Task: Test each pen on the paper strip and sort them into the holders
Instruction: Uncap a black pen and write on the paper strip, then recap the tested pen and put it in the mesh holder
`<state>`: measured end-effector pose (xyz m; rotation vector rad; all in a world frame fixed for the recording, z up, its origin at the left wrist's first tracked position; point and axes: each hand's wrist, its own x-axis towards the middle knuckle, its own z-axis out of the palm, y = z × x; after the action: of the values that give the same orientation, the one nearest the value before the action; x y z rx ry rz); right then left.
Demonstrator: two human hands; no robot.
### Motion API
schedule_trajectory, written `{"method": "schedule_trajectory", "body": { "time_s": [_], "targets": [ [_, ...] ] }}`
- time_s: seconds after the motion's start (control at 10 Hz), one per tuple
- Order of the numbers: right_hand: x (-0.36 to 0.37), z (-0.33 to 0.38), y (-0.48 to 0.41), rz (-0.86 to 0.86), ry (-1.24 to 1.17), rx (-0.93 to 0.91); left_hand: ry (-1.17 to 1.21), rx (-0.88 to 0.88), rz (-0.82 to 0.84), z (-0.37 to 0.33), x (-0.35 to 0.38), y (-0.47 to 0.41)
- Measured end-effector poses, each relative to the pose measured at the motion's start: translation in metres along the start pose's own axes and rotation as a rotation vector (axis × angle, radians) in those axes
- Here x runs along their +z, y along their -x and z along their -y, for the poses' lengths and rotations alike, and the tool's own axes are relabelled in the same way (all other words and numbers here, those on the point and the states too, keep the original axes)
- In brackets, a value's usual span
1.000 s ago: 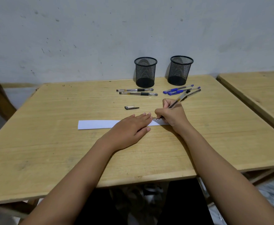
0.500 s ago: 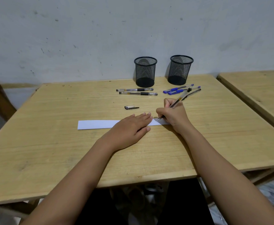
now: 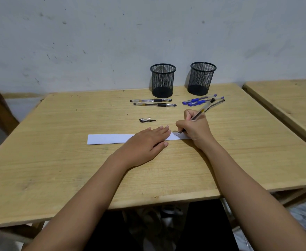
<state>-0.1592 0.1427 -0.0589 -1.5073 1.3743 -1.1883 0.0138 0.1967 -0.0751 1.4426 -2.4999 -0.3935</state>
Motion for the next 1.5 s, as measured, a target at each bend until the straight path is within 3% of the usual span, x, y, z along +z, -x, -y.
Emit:
{"method": "schedule_trajectory", "body": {
  "time_s": [0.4,0.5,0.7,0.9,1.1,1.2,1.4,1.5],
  "targets": [
    [0.0,0.004,0.004,-0.018,-0.017,0.036,0.016,-0.001,-0.016,-0.001,-0.001,0.001],
    [-0.006,0.006,0.004,-0.094,-0.134,0.035,0.039,0.006,-0.042,-0.003,-0.003,0.002],
    [-0.022,0.013,0.007,-0.192,-0.698,0.019,-0.055,0.021,-0.114,-0.007,-0.004,0.003],
    [-0.028,0.02,0.005,-0.181,-0.85,0.028,-0.006,0.017,-0.176,-0.011,-0.013,0.004],
    [-0.036,0.03,0.0,-0.13,-0.789,0.032,0.167,-0.089,-0.325,-0.006,-0.033,-0.002],
    [-0.039,0.033,-0.008,-0.09,-0.759,0.047,0.126,-0.225,-0.342,0.017,-0.048,-0.019],
    [-0.038,0.031,-0.018,-0.065,-0.745,0.08,0.021,-0.31,-0.123,0.039,-0.048,-0.036],
    [-0.036,0.029,-0.02,-0.047,-0.727,0.089,0.015,-0.271,-0.142,0.044,-0.046,-0.039]
  ]
}}
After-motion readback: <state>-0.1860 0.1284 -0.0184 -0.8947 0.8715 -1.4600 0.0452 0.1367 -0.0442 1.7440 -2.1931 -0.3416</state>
